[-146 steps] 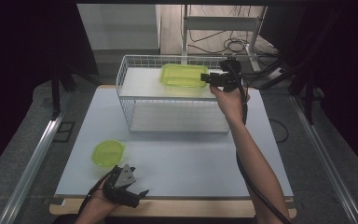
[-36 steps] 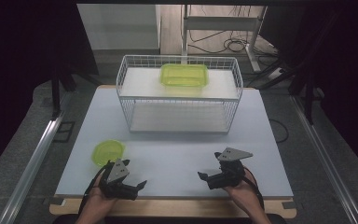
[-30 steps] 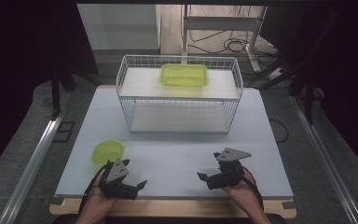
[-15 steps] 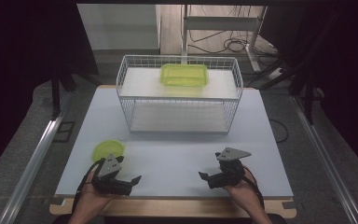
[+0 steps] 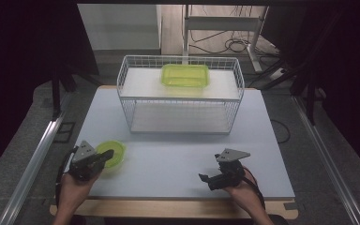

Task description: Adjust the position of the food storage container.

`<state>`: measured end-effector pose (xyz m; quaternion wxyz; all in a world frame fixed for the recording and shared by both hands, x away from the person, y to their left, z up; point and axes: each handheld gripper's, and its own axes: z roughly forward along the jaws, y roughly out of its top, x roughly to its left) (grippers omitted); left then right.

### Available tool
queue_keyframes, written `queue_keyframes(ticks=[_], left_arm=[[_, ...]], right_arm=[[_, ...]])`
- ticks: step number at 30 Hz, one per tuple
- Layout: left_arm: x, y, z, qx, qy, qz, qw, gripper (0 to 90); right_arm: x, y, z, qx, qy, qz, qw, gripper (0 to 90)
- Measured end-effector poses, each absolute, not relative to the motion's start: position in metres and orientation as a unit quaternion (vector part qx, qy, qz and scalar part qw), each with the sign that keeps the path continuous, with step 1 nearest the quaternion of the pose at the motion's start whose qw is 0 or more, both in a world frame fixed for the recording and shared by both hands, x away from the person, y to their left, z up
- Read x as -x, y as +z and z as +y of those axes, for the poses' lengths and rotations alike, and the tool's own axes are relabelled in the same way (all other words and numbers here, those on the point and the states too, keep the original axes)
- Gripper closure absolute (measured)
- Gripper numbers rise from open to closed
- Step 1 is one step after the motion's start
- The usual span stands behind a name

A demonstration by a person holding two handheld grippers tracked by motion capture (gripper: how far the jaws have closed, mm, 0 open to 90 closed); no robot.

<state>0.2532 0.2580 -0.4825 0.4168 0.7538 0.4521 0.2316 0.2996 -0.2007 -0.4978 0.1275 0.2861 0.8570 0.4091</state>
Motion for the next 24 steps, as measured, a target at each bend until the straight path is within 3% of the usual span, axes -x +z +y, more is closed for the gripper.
queue_keyframes(ticks=[10, 24], left_arm=[[-0.262, -0.494, 0.315, -0.704, 0.263, 0.521, 0.404, 89.8], [-0.274, -0.518, 0.307, -0.723, 0.251, 0.533, 0.361, 89.7]], right_arm=[[-0.299, -0.500, -0.197, -0.276, 0.400, 0.865, 0.122, 4.1], [-0.298, -0.502, -0.195, -0.269, 0.389, 0.873, 0.120, 4.5]])
